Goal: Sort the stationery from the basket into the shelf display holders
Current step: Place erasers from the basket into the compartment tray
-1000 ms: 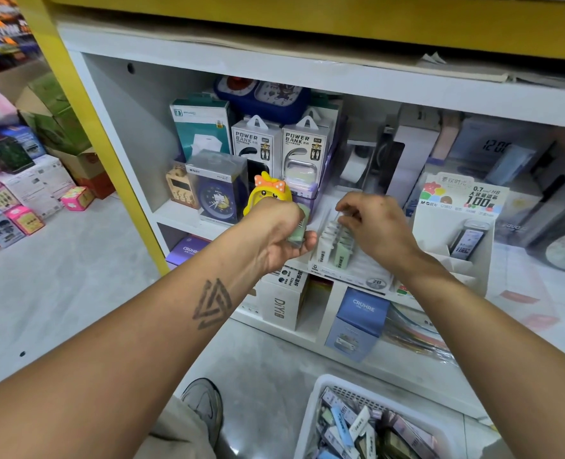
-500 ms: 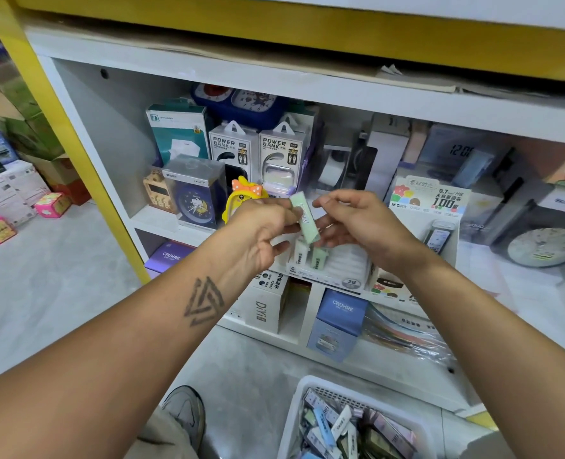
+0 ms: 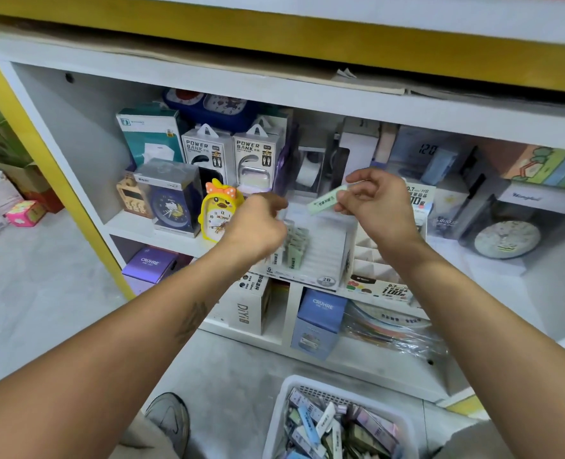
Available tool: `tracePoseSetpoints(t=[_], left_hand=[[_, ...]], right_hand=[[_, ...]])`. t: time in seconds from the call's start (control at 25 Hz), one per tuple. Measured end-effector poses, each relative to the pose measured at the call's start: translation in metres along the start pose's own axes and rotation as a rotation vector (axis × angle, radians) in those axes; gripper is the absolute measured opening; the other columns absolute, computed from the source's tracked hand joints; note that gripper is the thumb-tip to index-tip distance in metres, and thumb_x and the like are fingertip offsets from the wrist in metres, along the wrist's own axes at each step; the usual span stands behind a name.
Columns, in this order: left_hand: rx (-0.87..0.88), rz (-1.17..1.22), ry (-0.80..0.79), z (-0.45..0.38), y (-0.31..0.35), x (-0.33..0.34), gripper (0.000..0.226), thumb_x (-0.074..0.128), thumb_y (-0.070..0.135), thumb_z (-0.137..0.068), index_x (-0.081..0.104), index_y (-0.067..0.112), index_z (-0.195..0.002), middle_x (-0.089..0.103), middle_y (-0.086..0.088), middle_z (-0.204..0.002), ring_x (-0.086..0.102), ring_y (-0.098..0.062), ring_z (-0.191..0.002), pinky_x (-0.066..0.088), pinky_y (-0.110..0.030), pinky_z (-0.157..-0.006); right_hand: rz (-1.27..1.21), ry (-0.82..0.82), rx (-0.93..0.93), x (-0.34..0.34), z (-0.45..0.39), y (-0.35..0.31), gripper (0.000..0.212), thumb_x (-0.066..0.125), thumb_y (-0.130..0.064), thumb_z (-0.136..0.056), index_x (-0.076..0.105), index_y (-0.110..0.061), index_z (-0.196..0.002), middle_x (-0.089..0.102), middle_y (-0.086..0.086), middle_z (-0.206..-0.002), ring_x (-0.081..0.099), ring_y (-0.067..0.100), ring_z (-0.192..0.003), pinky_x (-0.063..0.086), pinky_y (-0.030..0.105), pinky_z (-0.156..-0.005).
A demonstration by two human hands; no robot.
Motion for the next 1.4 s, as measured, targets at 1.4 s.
tracePoseSetpoints(t=[1.4], left_hand=[[0.353,-0.851,-0.705,0.096,-0.004,0.105,0.033,0.061,0.019,-0.086,0.064,0.015,-0.118,0.066,-0.004,-0.115,0.056,-0.019,-0.091,0.042,-0.026,-0.073]], right_hand=[[0.99,-0.821,0.093,-0.023,0.153,0.06,0.023,0.06,-0.012,-0.089,0.074,-0.02,-0.105,0.076,-0.003,-0.084,0.071,0.008,-0.074,0.056,0.026,-0.078]])
Point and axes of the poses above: each hand's wrist, its own z-axis away from the middle knuckle, its own x-axis out of the palm, y = z × x, the point moved 6 cm from there along -z, towards the middle knuckle
